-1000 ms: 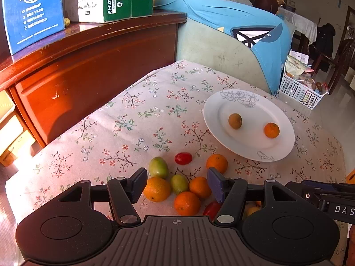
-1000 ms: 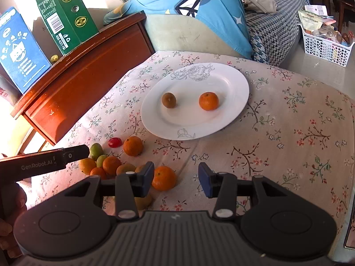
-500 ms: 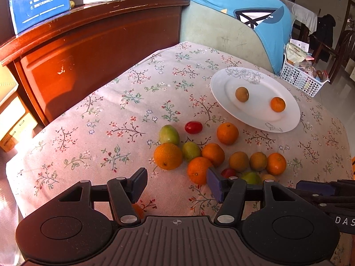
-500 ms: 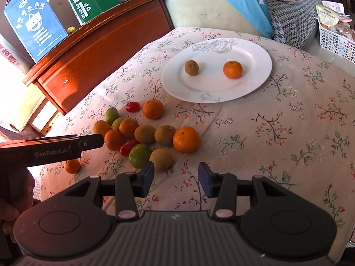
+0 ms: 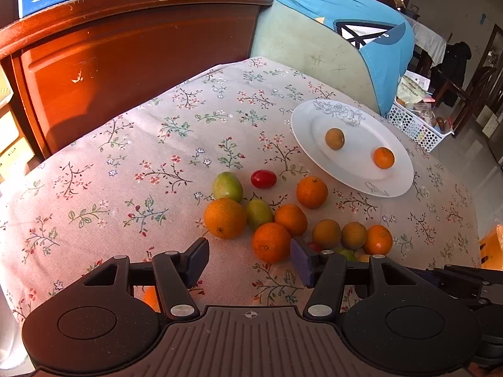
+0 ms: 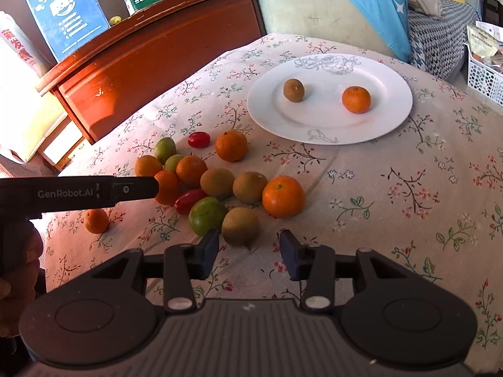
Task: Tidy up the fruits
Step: 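Grasp a brown fruit with the right tool while the left tool grasps an orange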
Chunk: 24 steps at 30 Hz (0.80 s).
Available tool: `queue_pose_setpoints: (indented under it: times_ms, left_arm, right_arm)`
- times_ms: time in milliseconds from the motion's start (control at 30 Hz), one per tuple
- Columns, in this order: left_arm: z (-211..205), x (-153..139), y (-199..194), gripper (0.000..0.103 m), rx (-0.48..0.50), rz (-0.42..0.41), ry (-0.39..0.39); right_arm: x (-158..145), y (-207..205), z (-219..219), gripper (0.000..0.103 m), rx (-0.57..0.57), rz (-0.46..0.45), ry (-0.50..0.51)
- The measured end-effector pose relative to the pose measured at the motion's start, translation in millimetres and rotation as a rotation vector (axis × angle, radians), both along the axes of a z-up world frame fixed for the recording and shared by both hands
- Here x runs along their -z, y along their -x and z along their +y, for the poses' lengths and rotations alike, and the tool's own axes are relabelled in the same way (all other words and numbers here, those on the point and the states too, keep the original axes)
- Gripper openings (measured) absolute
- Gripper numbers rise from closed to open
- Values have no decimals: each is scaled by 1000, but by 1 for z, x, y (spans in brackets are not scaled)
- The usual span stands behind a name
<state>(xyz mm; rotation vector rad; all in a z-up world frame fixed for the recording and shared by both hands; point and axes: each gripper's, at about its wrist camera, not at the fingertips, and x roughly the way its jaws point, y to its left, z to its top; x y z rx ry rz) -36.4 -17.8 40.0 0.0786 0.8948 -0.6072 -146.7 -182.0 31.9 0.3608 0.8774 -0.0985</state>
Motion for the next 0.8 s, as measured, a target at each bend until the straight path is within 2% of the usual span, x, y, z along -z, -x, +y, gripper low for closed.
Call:
queue_pose_setpoints:
  times_ms: [67,167,233,333,467,800]
  left_arm:
    - [-3,3,-1,55,4,4,-1]
    - [-6,8,-2,47,3,26,4]
    - [-8,10,-3,47,1,36,14]
    - [-12,15,-4,44,0,50,23]
    - [-15,17,-4,38,-3,50,26]
    - [-21,18,-8,38,-31,45,32]
  right_arm:
    - [1,-3,2,42,-12,-8,19]
    - [3,-6,6,39,-31,-18,60]
    - [4,-8,7,38,-37,-27,70]
    - [5,-10,8,28,-41,-31,80]
    - [4,-8,3,28,-25,-28,46]
    - [4,-6,-2,28,-4,-23,24]
